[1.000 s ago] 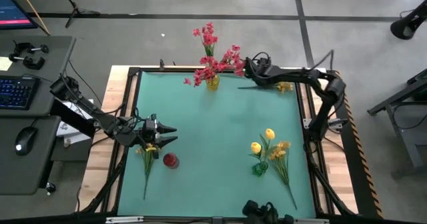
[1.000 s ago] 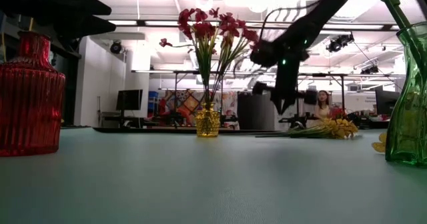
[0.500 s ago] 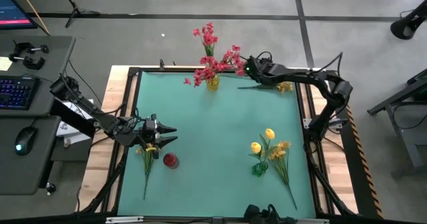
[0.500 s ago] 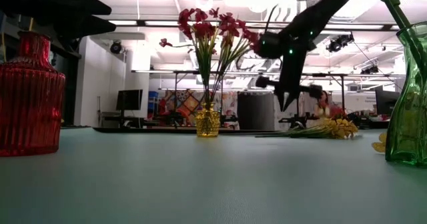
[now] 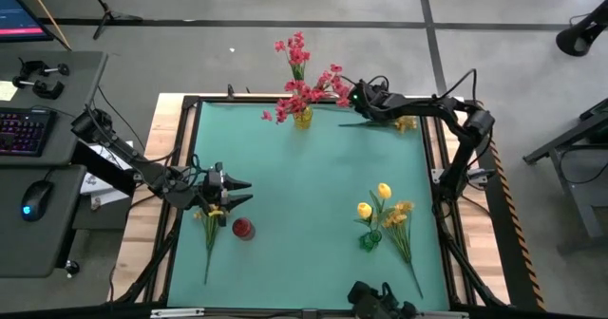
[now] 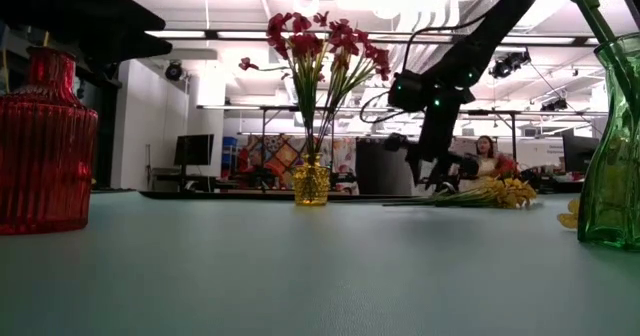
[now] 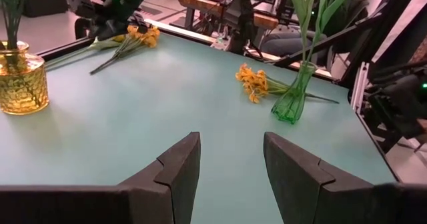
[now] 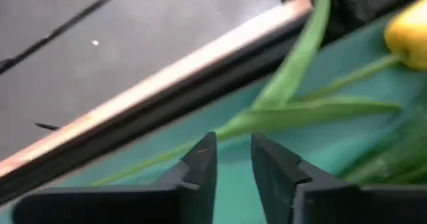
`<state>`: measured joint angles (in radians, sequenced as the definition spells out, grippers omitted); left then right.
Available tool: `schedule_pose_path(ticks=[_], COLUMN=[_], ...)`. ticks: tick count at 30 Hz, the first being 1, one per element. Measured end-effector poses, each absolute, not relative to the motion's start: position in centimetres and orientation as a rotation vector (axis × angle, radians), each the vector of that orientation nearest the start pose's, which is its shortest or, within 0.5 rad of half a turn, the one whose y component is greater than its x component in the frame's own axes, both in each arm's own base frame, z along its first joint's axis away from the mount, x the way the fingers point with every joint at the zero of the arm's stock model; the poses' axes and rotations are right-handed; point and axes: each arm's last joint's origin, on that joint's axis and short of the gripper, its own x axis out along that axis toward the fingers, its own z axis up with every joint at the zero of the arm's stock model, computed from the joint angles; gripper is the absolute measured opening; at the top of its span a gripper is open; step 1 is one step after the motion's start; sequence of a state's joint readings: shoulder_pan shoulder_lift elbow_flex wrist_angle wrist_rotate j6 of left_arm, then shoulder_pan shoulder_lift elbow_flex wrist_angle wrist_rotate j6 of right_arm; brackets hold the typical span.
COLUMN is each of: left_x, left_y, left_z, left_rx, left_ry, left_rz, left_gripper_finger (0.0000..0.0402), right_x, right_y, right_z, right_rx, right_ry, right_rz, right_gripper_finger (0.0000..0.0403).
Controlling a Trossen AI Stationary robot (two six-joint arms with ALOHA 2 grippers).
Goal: Sort flowers into vase by color
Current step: Put the yellow tulip into the green vase
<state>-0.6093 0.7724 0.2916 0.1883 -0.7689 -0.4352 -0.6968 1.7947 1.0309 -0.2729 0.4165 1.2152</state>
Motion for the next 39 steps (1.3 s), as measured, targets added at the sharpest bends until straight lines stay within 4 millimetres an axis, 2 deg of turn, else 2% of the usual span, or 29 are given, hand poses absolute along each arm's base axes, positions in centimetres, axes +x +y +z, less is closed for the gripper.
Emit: schedule_pose_path(ticks=[5, 9, 12, 17, 18, 25, 31, 39], left_x=[14.3, 14.3, 14.3, 14.3, 14.3, 14.3, 14.3, 14.3], left_y=[-7.5, -7.5, -7.5, -7.5, -7.5, -7.5, -7.5, -7.4], left_z=[20.2, 20.2, 20.2, 20.2, 20.2, 20.2, 20.2, 20.2], left_rx=[-0.236, -0.237, -0.237, -0.237, -0.237, -0.235, -0.234, -0.211], left_ry=[0.186, 0.186, 0.185, 0.184, 0.183, 0.181, 0.182, 0.183], left_rz=[0.205, 0.206, 0.206, 0.210, 0.212, 0.221, 0.221, 0.234], left_gripper_finger=[0.0152, 0.0152, 0.0152, 0.0152, 0.0152, 0.0152, 0.0152, 0.0152], right_x=[26.1, 25.8, 25.7, 25.6, 25.6, 25.7, 26.3, 26.4], right_y=[-23.4, -23.8, -23.8, -23.9, -24.0, -24.1, -24.5, -25.0], right_z=[15.8, 15.8, 15.8, 15.8, 15.8, 15.6, 12.6, 13.0], right_rx=[1.062, 1.064, 1.044, 1.011, 1.000, 0.978, 1.001, 0.913], right_ry=[0.273, 0.257, 0.276, 0.283, 0.286, 0.304, 0.365, 0.354], right_rz=[-1.525, -1.550, -1.546, -1.559, -1.561, -1.561, -1.553, -1.538], right_gripper_finger=[0.0131, 0.0140, 0.0121, 0.0020, 0.0012, 0.0003, 0.0001, 0.0000])
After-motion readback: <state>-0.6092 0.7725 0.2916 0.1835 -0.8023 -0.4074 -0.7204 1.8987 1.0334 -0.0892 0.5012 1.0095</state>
